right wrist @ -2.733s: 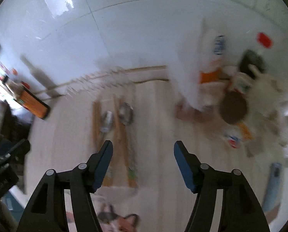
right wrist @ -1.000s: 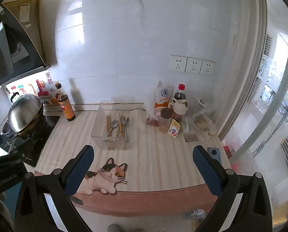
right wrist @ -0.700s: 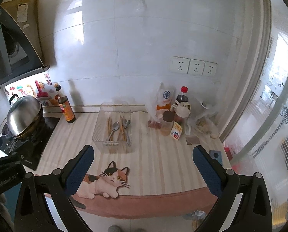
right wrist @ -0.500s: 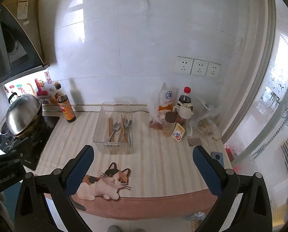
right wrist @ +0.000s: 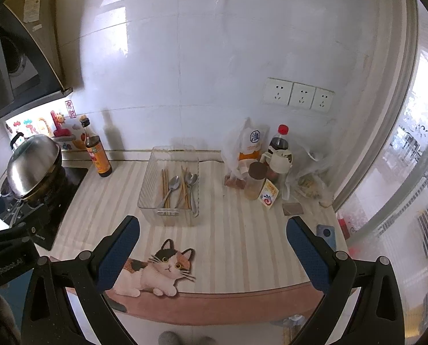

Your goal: Organize utensils

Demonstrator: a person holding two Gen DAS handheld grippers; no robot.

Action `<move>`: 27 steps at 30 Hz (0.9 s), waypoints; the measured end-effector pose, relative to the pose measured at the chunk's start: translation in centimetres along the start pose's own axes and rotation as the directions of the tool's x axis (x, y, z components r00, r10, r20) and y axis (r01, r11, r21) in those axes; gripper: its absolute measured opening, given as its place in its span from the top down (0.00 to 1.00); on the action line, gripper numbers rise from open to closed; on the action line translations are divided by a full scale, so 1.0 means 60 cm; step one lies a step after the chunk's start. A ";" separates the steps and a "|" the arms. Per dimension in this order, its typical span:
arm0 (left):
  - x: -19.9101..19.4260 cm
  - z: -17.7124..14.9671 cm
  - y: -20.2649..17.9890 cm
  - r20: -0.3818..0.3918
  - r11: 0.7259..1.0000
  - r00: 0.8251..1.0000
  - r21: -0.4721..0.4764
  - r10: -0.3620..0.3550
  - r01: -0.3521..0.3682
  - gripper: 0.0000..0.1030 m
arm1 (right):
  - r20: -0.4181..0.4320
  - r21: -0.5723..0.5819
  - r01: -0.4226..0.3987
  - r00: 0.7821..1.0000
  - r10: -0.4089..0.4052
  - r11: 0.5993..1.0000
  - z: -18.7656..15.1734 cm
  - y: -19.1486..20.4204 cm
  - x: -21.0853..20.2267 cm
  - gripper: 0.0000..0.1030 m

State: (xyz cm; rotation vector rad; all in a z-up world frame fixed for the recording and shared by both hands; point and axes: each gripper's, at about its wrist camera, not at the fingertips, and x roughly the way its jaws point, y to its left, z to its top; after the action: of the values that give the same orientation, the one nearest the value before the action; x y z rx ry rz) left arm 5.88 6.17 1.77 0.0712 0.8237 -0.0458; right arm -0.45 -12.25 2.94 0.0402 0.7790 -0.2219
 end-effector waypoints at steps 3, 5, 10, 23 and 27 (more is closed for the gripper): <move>0.001 -0.003 0.002 0.002 1.000 1.000 0.006 0.005 -0.005 0.00 | -0.006 0.002 -0.006 1.000 0.006 1.000 -0.004 0.005 0.004 0.00; 0.002 -0.004 0.003 0.002 1.000 1.000 0.007 0.004 -0.004 0.00 | -0.006 0.004 -0.006 1.000 0.006 1.000 -0.007 0.009 0.003 0.00; 0.002 -0.005 0.004 0.003 1.000 1.000 0.006 0.000 0.000 0.00 | -0.010 0.007 -0.010 1.000 0.010 1.000 -0.011 0.012 0.002 0.00; -0.008 -0.019 0.007 0.004 0.999 1.000 0.020 -0.026 0.026 0.00 | -0.021 0.010 -0.014 1.000 0.014 1.000 -0.022 0.012 0.001 0.00; -0.009 -0.020 0.007 0.004 0.999 1.000 0.020 -0.026 0.026 0.00 | -0.022 0.009 -0.011 1.000 0.011 1.000 -0.023 0.012 0.001 0.00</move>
State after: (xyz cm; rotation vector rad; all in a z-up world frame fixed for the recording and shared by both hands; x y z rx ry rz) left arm 4.67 6.68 1.38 0.0791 0.8197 -0.0783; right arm -1.20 -11.40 1.91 0.0560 0.7999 -0.2148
